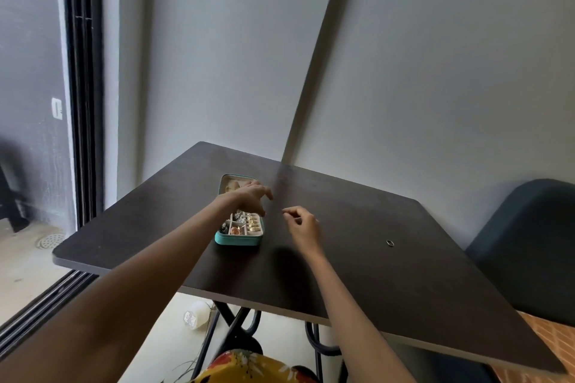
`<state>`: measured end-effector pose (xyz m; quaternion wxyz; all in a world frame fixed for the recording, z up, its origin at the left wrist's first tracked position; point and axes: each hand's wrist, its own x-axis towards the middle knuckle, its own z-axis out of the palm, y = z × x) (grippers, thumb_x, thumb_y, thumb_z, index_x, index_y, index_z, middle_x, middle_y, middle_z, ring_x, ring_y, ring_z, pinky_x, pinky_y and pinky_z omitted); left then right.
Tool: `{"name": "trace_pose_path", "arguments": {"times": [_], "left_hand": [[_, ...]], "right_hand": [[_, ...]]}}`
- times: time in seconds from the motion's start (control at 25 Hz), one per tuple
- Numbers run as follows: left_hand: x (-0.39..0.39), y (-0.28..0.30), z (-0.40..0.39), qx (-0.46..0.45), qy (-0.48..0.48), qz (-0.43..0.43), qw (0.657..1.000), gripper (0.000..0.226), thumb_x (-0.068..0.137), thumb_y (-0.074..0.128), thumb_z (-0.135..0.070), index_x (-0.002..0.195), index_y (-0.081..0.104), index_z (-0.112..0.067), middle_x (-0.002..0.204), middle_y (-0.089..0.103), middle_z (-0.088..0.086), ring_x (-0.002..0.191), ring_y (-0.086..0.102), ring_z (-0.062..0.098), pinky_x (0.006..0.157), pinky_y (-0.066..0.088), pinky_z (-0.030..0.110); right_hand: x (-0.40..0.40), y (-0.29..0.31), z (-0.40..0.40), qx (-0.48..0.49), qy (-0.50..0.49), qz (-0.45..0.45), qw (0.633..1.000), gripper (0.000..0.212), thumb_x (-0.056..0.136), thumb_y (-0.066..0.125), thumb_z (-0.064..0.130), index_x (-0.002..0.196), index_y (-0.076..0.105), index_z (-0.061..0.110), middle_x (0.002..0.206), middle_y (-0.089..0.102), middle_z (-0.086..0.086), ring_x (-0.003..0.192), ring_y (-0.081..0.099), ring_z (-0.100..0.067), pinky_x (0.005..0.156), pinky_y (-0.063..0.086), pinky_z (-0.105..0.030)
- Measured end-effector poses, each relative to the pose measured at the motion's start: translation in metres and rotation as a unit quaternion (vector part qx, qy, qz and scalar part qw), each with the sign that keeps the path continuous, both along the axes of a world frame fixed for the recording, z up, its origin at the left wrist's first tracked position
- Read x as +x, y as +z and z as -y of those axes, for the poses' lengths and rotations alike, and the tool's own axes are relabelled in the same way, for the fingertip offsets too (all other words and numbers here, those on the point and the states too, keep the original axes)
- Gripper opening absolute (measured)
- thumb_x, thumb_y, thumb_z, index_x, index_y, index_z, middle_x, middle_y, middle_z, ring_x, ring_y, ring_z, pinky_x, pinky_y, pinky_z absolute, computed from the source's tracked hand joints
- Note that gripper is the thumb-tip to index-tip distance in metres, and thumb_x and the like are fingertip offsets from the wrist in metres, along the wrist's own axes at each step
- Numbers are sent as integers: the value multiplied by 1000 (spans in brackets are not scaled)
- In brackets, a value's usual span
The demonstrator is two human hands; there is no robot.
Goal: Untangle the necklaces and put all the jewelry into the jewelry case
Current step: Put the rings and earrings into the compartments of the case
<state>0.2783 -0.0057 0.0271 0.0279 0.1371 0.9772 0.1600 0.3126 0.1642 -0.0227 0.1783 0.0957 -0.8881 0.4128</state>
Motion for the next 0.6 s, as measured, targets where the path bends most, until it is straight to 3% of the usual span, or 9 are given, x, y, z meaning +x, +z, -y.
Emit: {"name": "trace_pose_path", "arguments": {"times": [0.16, 0.32, 0.6], "left_hand": [[-1, -13, -81, 106, -53, -60, 991, 35, 88, 58, -23, 123, 58, -25, 130, 51, 4, 122, 48, 21, 105, 35, 38], [2, -35, -182, 207, -108, -44, 971, 33, 88, 55, -12, 120, 60, -12, 123, 58, 9, 112, 55, 24, 95, 40, 28], [-18, -49, -266, 238, -103, -27, 965, 36, 87, 46, -6, 121, 57, -11, 122, 58, 8, 115, 52, 23, 96, 40, 28]], "right_hand": [[-8, -4, -72, 12, -149, 4, 989, 15, 92, 57, 16, 100, 69, 13, 105, 66, -6, 97, 61, -22, 74, 40, -23], [0, -19, -158, 22, -252, 19, 967, 15, 90, 55, 10, 99, 67, 10, 107, 62, -10, 102, 59, -27, 85, 43, -31], [-9, -22, -224, 136, -266, 50, 953, 21, 93, 54, 16, 114, 59, 16, 112, 55, -3, 105, 56, -22, 81, 43, -30]]}}
